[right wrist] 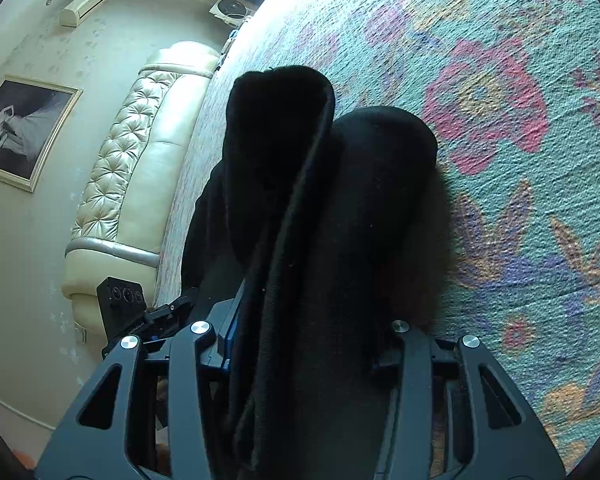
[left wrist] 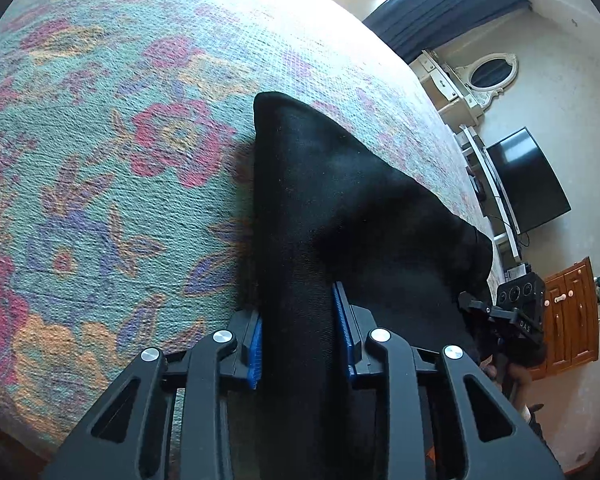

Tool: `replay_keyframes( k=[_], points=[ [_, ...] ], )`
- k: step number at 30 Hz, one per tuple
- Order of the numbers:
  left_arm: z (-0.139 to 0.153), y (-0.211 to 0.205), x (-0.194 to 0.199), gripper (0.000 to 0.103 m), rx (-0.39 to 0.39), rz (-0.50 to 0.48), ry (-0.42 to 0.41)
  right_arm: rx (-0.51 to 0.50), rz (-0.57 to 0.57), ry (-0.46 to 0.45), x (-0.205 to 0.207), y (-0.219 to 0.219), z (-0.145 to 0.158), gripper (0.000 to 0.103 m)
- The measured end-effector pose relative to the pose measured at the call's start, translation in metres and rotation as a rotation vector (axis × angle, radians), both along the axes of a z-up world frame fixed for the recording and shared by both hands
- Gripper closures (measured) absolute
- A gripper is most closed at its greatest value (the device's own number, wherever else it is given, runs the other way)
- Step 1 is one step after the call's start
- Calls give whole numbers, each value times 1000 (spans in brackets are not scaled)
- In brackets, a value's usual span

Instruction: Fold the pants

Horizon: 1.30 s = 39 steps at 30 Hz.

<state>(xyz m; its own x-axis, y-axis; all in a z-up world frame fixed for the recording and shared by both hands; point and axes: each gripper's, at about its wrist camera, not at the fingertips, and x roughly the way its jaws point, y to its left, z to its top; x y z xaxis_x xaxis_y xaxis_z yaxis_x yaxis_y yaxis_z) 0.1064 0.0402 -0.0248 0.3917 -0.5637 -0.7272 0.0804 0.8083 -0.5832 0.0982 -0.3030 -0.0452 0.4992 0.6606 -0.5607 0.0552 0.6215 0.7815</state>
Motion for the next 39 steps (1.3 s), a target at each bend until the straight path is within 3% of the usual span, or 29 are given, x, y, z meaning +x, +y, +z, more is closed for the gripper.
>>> replay_keyframes(
  k=[8,18,22,24,25,26,28,32,37,39],
  points=[
    [3,40,-1,74,11,109,5,18,68,-2,13,41,-2,59],
    [5,30,-6,72,88,87,-33,47,65,4,17,32,-13,59],
    [8,19,-4,66,145,75,-54,57,59,8,17,24,-18,58],
    [10,15,-5,61,163,71,-68,67,57,10,15,21,-19,52],
    [10,15,-6,53,164,72,-74,70,58,10,15,21,-19,51],
    [11,15,-6,42,153,70,-82,69,59,9,14,20,-18,48],
    [16,20,-6,31,88,68,-106,55,63,8,14,14,-15,41],
    [25,41,-2,25,-49,84,-140,27,32,-24,14,1,-3,26],
    [5,50,33,25,-87,85,-87,37,13,-19,33,-8,-7,25],
    [-7,50,50,25,-102,89,-56,40,14,-26,40,-9,-8,20]
  ],
)
